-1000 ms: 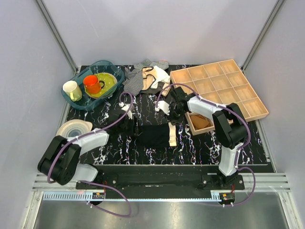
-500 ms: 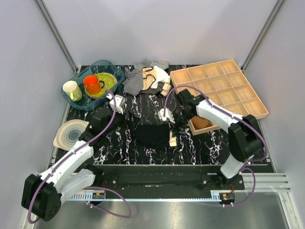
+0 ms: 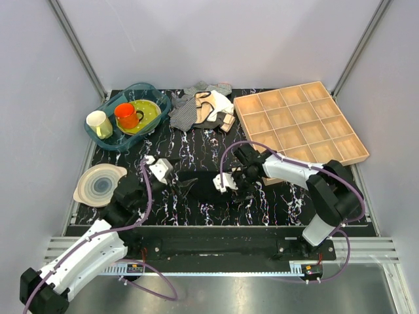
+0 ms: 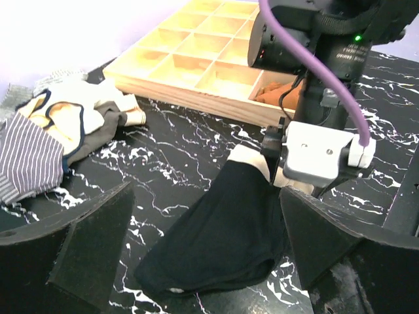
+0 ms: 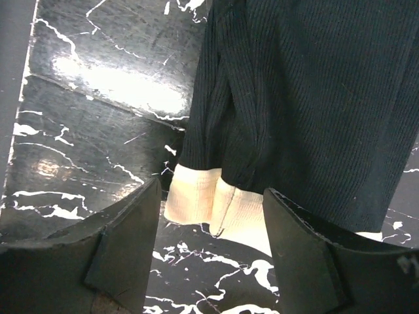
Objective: Roll the underwear
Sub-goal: Fold the underwear at the center of the board.
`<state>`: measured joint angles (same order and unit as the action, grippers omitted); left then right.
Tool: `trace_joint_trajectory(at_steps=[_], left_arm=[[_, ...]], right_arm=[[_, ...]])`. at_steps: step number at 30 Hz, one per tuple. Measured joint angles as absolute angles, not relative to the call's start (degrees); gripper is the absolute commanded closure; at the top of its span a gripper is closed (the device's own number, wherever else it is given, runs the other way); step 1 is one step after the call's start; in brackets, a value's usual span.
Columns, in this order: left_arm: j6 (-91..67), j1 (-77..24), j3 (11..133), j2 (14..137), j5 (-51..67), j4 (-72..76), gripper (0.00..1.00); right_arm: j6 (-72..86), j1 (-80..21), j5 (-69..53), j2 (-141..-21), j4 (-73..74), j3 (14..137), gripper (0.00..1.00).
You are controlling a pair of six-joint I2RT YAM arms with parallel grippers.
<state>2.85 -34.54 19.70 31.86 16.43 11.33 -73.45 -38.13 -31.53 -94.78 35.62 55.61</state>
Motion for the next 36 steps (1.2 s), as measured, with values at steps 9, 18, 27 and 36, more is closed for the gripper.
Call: trace_joint_trajectory(at_steps=[9, 18, 27, 36], left_arm=[[8.1, -40.8, 19.6, 32.3, 16.7, 12.5, 0.03], [15.9, -50.8, 18.6, 33.1, 14.9, 11.6, 0.04], [22.9, -56.1, 19.4, 49.0, 14.4, 7.3, 0.09], [30.0, -56.4, 26.9, 66.5, 13.7, 6.4, 0.23]], right_arm=[[-72.4, -40.3, -27.1, -95.1, 31.5, 53.5, 0.56], [-70.3, -40.2, -26.7, -95.9, 32.9, 55.3, 0.71], [-70.5, -33.4, -34.5, -100.9, 47.3, 68.2, 0.72], [-70.9, -31.7, -37.7, -104.9, 53.5, 70.3, 0.72]])
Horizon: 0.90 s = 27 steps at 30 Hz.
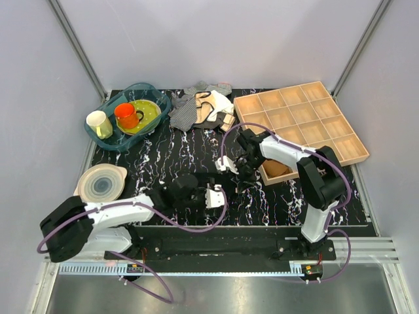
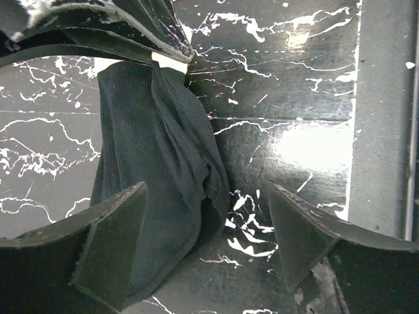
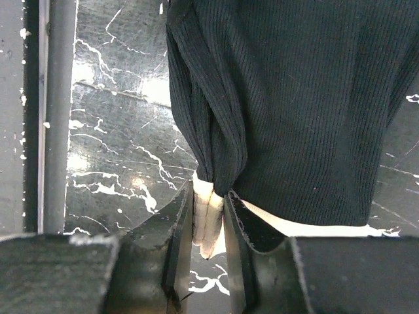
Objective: Roll the underwear
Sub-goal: Fold the underwear at the center of the board.
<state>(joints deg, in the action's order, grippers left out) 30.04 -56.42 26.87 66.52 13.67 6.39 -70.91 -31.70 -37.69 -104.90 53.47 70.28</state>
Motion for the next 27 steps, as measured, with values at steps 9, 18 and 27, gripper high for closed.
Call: trace_joint_trajectory(at_steps=[9, 18, 27], left_arm=[[33.6, -56.4, 34.3, 79.4, 13.3, 6.2, 0.51], [34.2, -56.3, 36.6, 83.2, 13.8, 4.3, 0.97], [30.9, -46.9, 44.4, 87.3, 26.4, -3.8, 1.0]], right_arm=[[-70.9, -29.5, -40.1, -105.0, 55.5, 71.6, 0.72], [-70.8, -28.5, -40.7, -106.3, 56.4, 71.9, 0.72], [-68.5, -27.7, -41.3, -106.7, 56.9, 72.0, 0.63]])
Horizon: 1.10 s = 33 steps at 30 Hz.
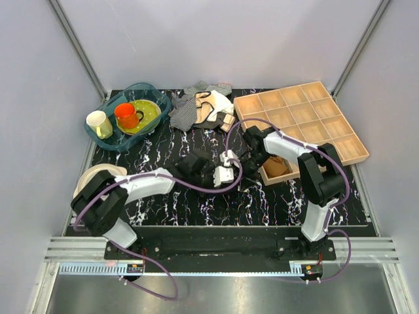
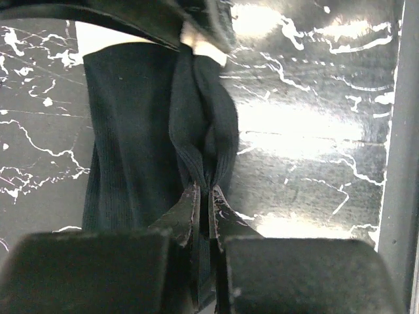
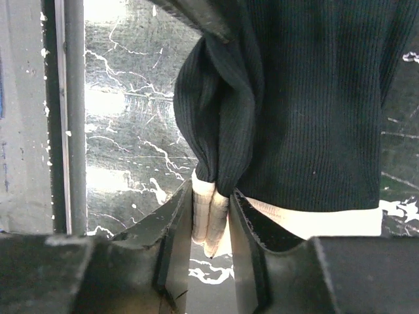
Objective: Roll the underwear
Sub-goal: Fold the underwear at the center of the board.
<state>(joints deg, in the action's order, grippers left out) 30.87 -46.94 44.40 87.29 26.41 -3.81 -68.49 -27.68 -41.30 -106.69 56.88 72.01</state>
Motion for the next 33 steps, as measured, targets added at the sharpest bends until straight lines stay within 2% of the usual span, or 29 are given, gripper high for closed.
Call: trace_joint_trajectory(at_steps=[6, 14, 19, 21, 26, 33], left_arm=[[27.3, -42.2, 51.5, 94.0, 35.8, -7.7, 1.0], [24.1, -37.9, 57.7, 101.1, 46.7, -9.7, 1.0], [20.2, -34.7, 58.8, 103.4, 49.4, -10.9, 1.0], [18.4, -33.1, 59.3, 105.0, 49.5, -11.1, 1.0], [15.8, -30.8, 60.9, 107.9, 49.6, -11.8, 1.0], [14.9, -30.8, 62.7, 108.2, 51.0, -12.4, 1.0]], right_arm=[[-62.7, -25.1, -41.4, -106.7, 56.1, 72.5, 0.47], [-54.6, -22.2, -39.4, -106.7, 51.9, 73.3, 0.38], [-57.4, -21.5, -39.7, -103.2, 50.9, 72.2, 0.23], [-60.9, -21.7, -40.8, -99.8, 51.0, 70.6, 0.2], [-70.3, -23.1, -43.4, -91.7, 49.8, 64.6, 0.19], [-73.1, -25.6, -43.0, -90.8, 42.8, 58.0, 0.21]])
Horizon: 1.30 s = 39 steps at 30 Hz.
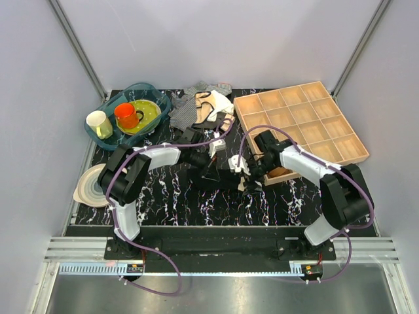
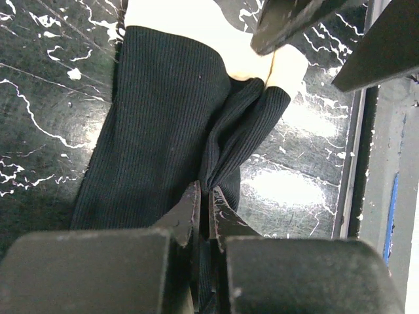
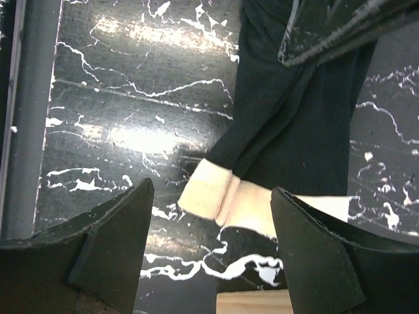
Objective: Roll the underwear
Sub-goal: Fold the underwear at the center of the board.
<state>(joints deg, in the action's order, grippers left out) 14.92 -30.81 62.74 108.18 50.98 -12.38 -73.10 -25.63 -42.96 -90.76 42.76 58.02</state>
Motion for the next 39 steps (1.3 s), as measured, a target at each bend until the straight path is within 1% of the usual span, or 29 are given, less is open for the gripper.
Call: trace_joint_trajectory(at_steps=[2, 6, 7, 9, 10, 12, 13, 14, 17, 20, 26, 33, 37, 39], left_arm=[[14.7, -30.8, 62.9, 108.2, 51.3, -12.4, 1.0], [14.3, -30.7, 63.1, 108.2, 52.2, -12.5, 1.0], [14.2, -30.6, 63.1, 108.2, 52.3, -12.5, 1.0], [13.9, -30.4, 63.4, 108.2, 52.6, -12.6, 1.0], [13.7, -30.3, 63.5, 108.2, 52.7, -12.5, 1.0], [13.5, -30.0, 63.8, 108.2, 52.9, -12.6, 1.0], [13.4, -29.9, 64.0, 108.2, 53.0, -12.7, 1.0], [13.4, -29.8, 64.2, 108.2, 53.0, -12.7, 1.0], [13.5, -29.6, 65.6, 108.6, 53.0, -13.8, 1.0], [13.7, -29.5, 67.5, 109.5, 53.0, -14.9, 1.0], [15.1, -28.8, 72.2, 112.8, 52.8, -18.7, 1.0], [16.5, -27.7, 76.4, 115.9, 52.3, -22.2, 1.0], [17.1, -27.3, 78.4, 117.7, 52.1, -23.7, 1.0], [17.2, -27.0, 78.7, 118.1, 52.0, -24.3, 1.0]], right_arm=[[-73.1, -26.7, -42.1, -90.8, 40.7, 57.1, 0.23], [-72.3, -29.8, -39.4, -90.8, 36.7, 55.4, 0.3], [-71.9, -30.3, -38.6, -90.8, 35.9, 55.2, 0.36], [-71.1, -30.9, -37.6, -90.9, 34.5, 55.1, 0.43], [-70.8, -31.1, -37.0, -90.9, 34.0, 55.1, 0.51], [-69.6, -31.1, -35.5, -91.0, 32.8, 55.1, 0.59], [-69.3, -31.1, -35.0, -91.2, 32.5, 55.1, 0.67], [-68.7, -31.1, -34.3, -91.4, 32.2, 55.2, 0.7], [-66.7, -31.1, -32.4, -92.3, 31.5, 55.2, 0.77], [-64.8, -31.1, -30.7, -93.0, 31.0, 56.1, 0.79], [-60.7, -31.1, -27.4, -94.4, 29.8, 58.8, 0.78], [-57.5, -31.1, -23.4, -97.6, 29.0, 61.6, 0.73], [-56.1, -31.0, -21.6, -98.7, 28.0, 62.8, 0.64], [-55.6, -30.9, -20.9, -99.0, 27.6, 63.2, 0.63]])
